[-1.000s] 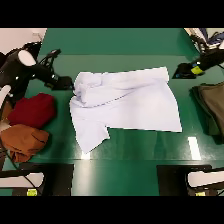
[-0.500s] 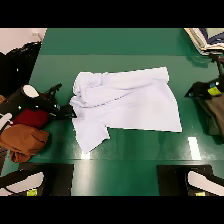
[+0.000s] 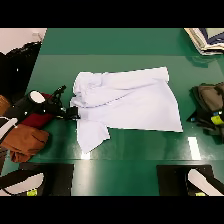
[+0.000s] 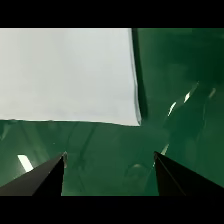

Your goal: Fold the shirts.

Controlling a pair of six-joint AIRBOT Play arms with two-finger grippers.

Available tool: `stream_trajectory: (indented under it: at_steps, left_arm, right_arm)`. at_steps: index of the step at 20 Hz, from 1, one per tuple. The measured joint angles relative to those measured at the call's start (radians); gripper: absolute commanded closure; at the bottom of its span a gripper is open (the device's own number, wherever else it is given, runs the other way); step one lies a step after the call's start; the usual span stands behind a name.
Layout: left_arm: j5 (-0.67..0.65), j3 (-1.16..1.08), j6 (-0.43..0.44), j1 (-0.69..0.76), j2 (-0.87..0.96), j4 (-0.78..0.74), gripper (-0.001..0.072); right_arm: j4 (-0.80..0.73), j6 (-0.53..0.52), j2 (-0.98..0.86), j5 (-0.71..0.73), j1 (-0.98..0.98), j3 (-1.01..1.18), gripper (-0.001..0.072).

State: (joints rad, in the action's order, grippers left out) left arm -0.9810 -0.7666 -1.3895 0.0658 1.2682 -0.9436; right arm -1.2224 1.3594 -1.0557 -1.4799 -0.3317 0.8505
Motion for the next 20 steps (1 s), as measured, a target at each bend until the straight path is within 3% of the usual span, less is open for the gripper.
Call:
stream_trajectory:
  at_steps: [1, 5, 10, 11, 12, 14, 20]
  left_arm:
    - [-0.002, -0.007, 0.003, 0.005, -0.004, 0.003, 0.0678]
    - [-0.017, -0.035, 0.015, 0.013, -0.025, 0.005, 0.0678]
    - [-0.026, -0.049, 0.019, 0.015, -0.035, 0.006, 0.0678]
    - [-0.026, -0.05, 0.02, 0.015, -0.036, 0.006, 0.0678]
    - [-0.026, -0.05, 0.02, 0.015, -0.037, 0.006, 0.0678]
    - [-0.03, -0.052, 0.021, 0.015, -0.037, 0.006, 0.0679]
    - [-0.079, -0.149, 0.008, 0.014, -0.148, -0.043, 0.0679]
  right_arm:
    - [0.0, 0.0, -0.003, 0.003, -0.033, -0.041, 0.0179]
    - [0.082, -0.026, -0.058, 0.062, -0.134, -0.18, 0.0275]
    - [0.273, -0.068, -0.135, 0.176, -0.163, -0.253, 0.0287]
    - [0.301, -0.072, -0.151, 0.192, -0.15, -0.254, 0.0355]
    - [0.312, -0.077, -0.163, 0.208, -0.135, -0.252, 0.0529]
    - [0.311, -0.081, -0.188, 0.236, -0.093, -0.239, 0.0688]
    - [0.327, -0.085, -0.11, 0.237, 0.037, -0.088, 0.0696]
